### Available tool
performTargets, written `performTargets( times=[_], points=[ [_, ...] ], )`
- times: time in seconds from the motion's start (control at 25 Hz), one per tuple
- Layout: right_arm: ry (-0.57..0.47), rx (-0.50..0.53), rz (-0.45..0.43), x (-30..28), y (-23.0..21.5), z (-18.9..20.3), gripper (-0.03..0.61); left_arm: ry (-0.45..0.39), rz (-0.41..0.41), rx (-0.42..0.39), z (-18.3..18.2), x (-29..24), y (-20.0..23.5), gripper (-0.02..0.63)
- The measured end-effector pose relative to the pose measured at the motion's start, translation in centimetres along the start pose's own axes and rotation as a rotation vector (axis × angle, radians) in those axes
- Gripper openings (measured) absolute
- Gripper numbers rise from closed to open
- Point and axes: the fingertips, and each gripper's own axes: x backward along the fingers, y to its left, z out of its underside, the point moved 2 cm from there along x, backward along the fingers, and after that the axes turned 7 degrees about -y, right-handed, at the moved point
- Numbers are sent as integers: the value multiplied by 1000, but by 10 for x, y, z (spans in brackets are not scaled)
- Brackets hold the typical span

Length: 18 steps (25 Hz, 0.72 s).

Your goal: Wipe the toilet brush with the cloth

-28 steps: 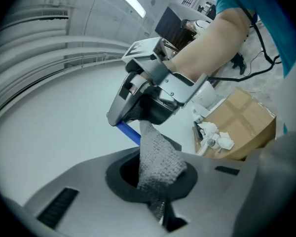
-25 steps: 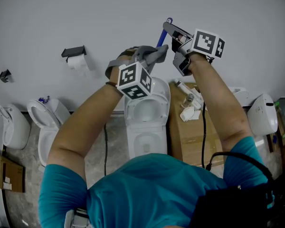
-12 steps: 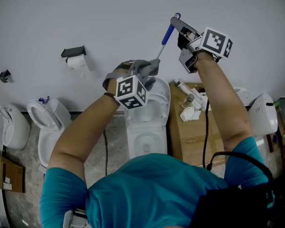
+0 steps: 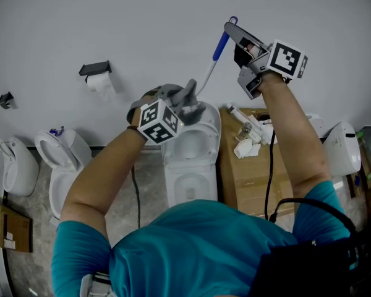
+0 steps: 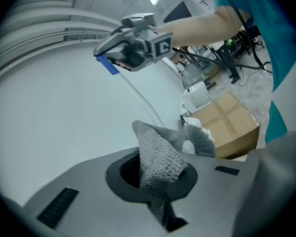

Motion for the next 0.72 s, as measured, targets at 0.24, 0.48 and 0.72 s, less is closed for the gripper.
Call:
performTargets(
  times=[0.24, 0.48, 0.72],
  points=[
    [123, 76, -45, -6, 19, 35, 51, -233, -24, 330, -69, 14, 77, 12],
    [161, 62, -70, -8, 34, 59, 51, -386, 12, 572, -110, 28, 104, 12],
    [158, 68, -27, -6, 26, 60, 51, -343, 9, 554, -109, 24, 86, 12]
  ],
)
